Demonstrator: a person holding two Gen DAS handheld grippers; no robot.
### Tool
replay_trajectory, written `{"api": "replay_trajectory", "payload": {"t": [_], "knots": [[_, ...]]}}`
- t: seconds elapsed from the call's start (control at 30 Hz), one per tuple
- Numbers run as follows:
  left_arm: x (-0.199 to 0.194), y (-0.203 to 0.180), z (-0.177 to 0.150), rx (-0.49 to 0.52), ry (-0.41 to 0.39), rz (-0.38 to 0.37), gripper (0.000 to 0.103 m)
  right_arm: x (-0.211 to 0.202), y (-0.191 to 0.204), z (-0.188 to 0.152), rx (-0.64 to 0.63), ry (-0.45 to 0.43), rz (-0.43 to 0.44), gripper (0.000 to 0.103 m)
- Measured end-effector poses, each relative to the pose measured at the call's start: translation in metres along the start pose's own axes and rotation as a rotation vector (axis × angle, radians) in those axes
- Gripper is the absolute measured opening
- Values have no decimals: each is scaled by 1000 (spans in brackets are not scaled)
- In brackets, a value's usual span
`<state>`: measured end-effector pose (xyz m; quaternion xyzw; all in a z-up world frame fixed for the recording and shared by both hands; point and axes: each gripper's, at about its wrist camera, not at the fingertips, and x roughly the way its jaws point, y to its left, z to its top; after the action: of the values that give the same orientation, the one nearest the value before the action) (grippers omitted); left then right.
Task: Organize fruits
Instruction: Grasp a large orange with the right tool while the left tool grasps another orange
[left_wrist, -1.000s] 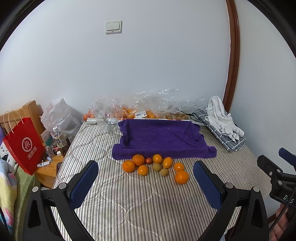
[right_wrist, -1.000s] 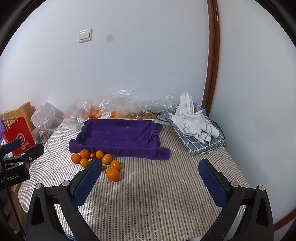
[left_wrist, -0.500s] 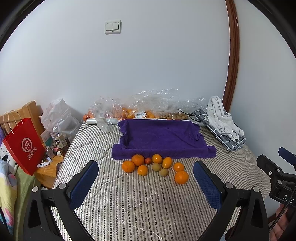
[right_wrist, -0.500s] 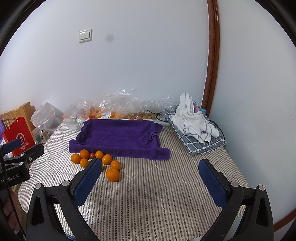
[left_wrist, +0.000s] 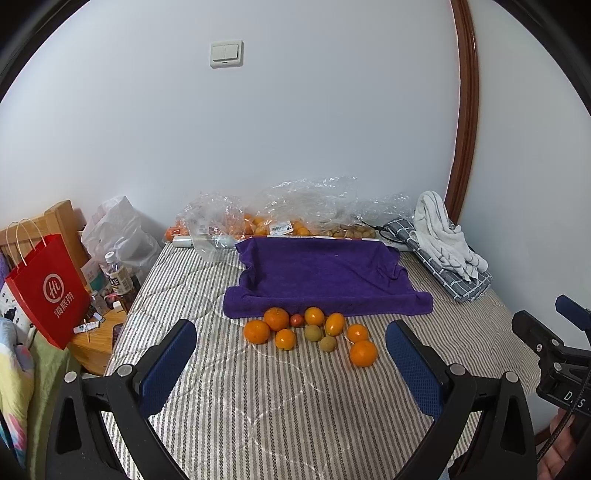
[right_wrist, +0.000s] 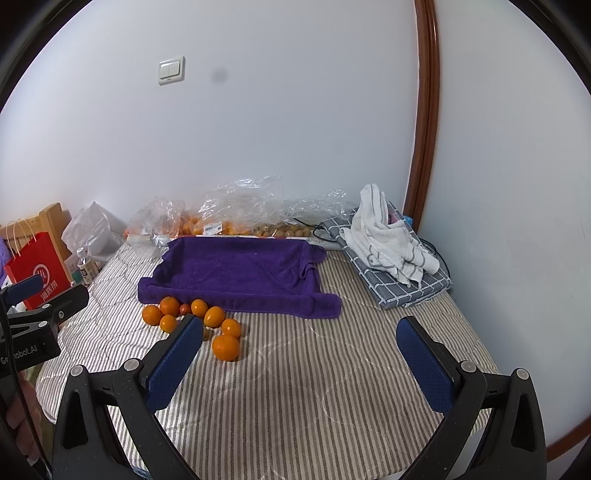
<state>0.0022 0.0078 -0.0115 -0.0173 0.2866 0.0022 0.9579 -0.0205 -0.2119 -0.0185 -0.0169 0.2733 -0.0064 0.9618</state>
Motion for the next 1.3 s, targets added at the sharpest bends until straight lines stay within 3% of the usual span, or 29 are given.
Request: {"api": "replay_trajectory", "payload": {"t": [0.33, 0.5, 0.6, 0.77, 1.03, 1.2, 1.3], "knots": [[33, 10, -10, -7, 48, 46, 103, 24, 6, -15, 2, 29, 28, 103], [66, 27, -27, -38, 110, 63, 103, 62, 4, -32, 37, 57, 127, 102], [88, 39, -39, -50, 151, 69, 103, 92, 8, -45, 51, 99, 155, 97], [121, 53, -58, -40, 217, 107, 101, 142, 28, -70, 14, 205, 167, 78], [156, 80, -78, -45, 292, 102, 87, 175, 57, -86, 28, 278, 253, 71], [169, 92, -83, -69, 320, 104, 87, 193, 69, -83, 42, 305, 286, 67], [178, 99, -84, -94, 355, 89, 87, 209, 77, -84, 19, 333, 261, 63]]}}
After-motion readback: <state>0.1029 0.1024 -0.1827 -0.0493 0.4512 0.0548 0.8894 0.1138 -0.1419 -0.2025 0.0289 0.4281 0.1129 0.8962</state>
